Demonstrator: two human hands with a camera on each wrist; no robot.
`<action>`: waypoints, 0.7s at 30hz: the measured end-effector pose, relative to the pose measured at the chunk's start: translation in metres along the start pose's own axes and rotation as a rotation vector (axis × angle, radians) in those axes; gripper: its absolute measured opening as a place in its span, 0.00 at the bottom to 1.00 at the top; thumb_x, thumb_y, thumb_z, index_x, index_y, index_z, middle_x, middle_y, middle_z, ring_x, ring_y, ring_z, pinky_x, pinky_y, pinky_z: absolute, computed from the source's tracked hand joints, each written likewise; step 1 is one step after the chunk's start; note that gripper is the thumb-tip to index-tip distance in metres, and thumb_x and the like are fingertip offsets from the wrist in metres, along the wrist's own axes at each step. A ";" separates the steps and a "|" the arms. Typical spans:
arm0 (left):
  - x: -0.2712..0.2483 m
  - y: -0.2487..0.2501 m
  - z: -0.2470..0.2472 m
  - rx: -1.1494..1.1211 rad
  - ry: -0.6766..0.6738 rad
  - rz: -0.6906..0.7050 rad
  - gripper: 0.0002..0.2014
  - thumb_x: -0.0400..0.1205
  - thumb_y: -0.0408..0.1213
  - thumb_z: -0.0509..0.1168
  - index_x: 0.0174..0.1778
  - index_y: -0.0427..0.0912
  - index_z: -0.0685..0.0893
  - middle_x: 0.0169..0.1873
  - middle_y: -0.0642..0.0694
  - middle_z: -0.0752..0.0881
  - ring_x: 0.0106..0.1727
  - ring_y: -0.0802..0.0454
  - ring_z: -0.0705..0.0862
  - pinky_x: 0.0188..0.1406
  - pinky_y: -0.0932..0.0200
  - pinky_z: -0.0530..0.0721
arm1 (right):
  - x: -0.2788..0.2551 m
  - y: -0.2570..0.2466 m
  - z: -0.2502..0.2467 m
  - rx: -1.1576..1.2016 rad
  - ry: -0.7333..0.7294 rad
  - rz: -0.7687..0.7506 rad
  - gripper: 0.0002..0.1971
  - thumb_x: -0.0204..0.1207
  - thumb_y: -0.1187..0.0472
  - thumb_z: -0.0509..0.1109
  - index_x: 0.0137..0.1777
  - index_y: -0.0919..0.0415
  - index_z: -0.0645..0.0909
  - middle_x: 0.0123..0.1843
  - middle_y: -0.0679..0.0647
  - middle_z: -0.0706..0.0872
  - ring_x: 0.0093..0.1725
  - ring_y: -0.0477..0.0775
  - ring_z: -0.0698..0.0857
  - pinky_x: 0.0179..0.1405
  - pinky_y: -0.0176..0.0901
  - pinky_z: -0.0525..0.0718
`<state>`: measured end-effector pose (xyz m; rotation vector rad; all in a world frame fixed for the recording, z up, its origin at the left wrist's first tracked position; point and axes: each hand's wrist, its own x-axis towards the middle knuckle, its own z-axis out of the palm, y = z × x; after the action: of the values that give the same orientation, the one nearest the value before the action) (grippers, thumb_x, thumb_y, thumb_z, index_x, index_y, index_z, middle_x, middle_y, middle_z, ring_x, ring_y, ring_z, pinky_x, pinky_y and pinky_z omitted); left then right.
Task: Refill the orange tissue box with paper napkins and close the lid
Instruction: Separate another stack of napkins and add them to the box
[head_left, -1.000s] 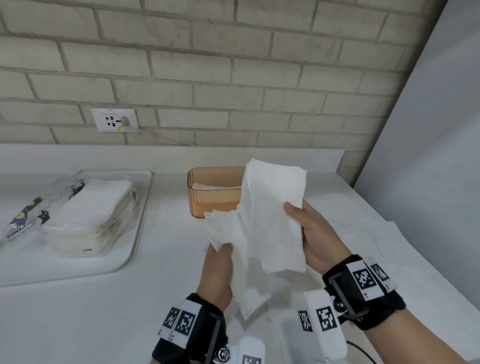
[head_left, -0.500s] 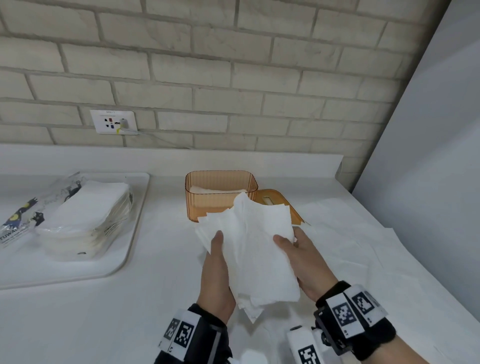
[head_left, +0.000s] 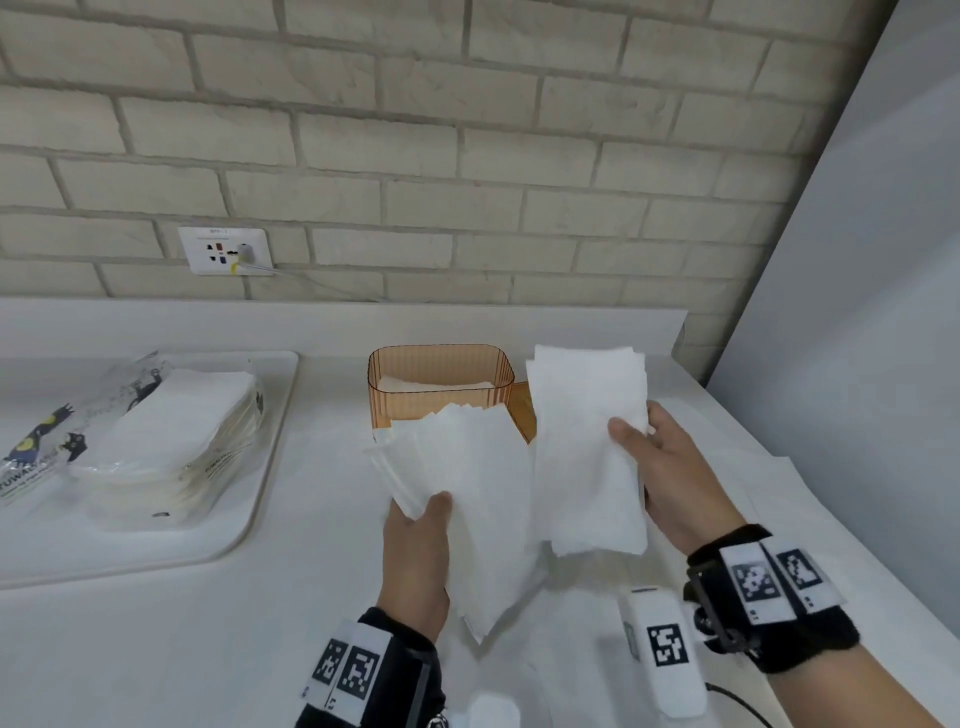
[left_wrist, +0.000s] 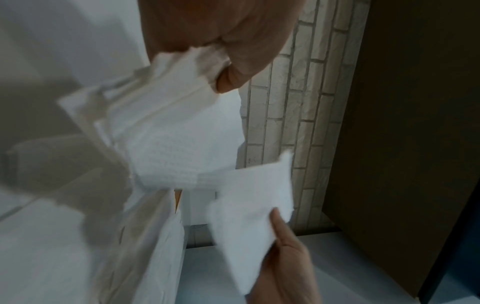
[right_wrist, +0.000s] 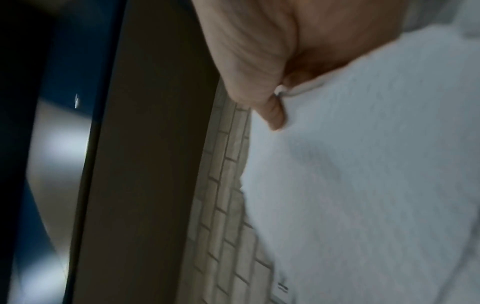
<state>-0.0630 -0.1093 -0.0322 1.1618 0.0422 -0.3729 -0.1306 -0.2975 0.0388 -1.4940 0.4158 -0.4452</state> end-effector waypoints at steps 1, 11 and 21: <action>0.000 0.000 0.001 0.007 -0.009 -0.002 0.14 0.83 0.29 0.58 0.64 0.43 0.79 0.54 0.41 0.87 0.54 0.39 0.85 0.51 0.47 0.84 | 0.000 -0.007 0.001 0.116 -0.074 -0.002 0.10 0.79 0.62 0.65 0.58 0.53 0.78 0.56 0.53 0.89 0.52 0.52 0.89 0.48 0.46 0.88; -0.008 0.001 0.022 0.028 -0.121 -0.056 0.13 0.86 0.37 0.57 0.62 0.45 0.83 0.54 0.44 0.90 0.56 0.42 0.88 0.57 0.43 0.85 | 0.015 0.036 0.030 -0.741 -0.149 -0.017 0.13 0.82 0.51 0.62 0.59 0.59 0.76 0.55 0.48 0.78 0.54 0.47 0.77 0.54 0.40 0.73; -0.003 -0.001 0.022 0.060 -0.091 -0.020 0.12 0.85 0.37 0.62 0.63 0.47 0.81 0.55 0.46 0.90 0.55 0.44 0.88 0.57 0.44 0.86 | 0.013 0.029 0.014 -0.517 -0.160 0.065 0.13 0.81 0.56 0.63 0.36 0.57 0.70 0.34 0.49 0.75 0.35 0.48 0.75 0.37 0.37 0.71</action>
<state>-0.0693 -0.1288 -0.0234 1.2031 -0.0367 -0.4466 -0.1113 -0.2912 0.0104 -1.9937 0.4726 -0.1667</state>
